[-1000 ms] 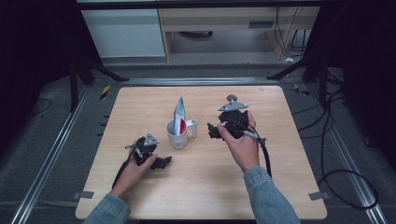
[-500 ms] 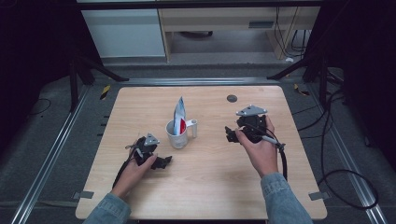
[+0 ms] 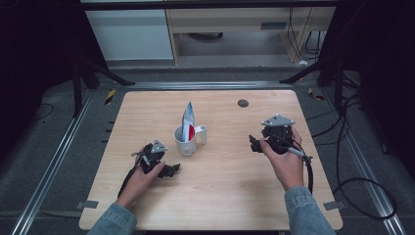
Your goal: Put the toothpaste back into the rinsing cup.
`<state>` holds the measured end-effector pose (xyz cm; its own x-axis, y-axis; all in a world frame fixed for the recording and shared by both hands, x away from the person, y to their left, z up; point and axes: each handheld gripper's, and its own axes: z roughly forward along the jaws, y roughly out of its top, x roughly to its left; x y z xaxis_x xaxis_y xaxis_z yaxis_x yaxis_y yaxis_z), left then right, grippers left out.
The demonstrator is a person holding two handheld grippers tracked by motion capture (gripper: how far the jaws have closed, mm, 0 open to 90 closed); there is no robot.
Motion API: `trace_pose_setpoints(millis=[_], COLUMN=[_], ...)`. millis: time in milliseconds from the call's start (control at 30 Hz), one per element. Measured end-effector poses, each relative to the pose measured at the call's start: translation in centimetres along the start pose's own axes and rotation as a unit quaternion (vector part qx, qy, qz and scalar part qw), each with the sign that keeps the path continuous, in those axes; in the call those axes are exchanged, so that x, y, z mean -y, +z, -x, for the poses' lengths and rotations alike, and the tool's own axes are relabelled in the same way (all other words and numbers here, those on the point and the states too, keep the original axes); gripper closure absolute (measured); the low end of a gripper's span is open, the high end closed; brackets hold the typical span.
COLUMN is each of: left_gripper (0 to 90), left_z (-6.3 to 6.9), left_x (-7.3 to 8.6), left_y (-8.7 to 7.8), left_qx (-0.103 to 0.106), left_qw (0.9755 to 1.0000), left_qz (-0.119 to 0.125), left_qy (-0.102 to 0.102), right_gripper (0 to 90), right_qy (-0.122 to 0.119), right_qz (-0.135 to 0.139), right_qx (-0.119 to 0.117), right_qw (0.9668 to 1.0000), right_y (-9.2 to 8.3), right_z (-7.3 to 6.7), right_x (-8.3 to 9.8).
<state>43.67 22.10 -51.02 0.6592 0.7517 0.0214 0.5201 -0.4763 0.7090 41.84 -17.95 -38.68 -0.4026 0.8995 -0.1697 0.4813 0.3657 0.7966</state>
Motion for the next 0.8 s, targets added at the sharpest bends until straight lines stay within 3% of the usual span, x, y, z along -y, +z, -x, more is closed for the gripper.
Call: trace_pose_setpoints(millis=[133, 800], left_gripper=[0.0, 0.0], left_z=[0.0, 0.0], left_x=[0.0, 0.0], left_y=[0.0, 0.0], left_qx=[0.0, 0.0], left_qw=[1.0, 1.0], left_qz=[0.0, 0.0], left_qy=[0.0, 0.0], right_gripper=[14.6, 12.9], right_qy=[0.0, 0.051], right_qz=[-0.006, -0.04], right_qx=[0.003, 0.0], right_qw=[1.0, 0.9979], right_y=[0.1, 1.5], right_z=[0.5, 2.1], right_x=[0.8, 6.2])
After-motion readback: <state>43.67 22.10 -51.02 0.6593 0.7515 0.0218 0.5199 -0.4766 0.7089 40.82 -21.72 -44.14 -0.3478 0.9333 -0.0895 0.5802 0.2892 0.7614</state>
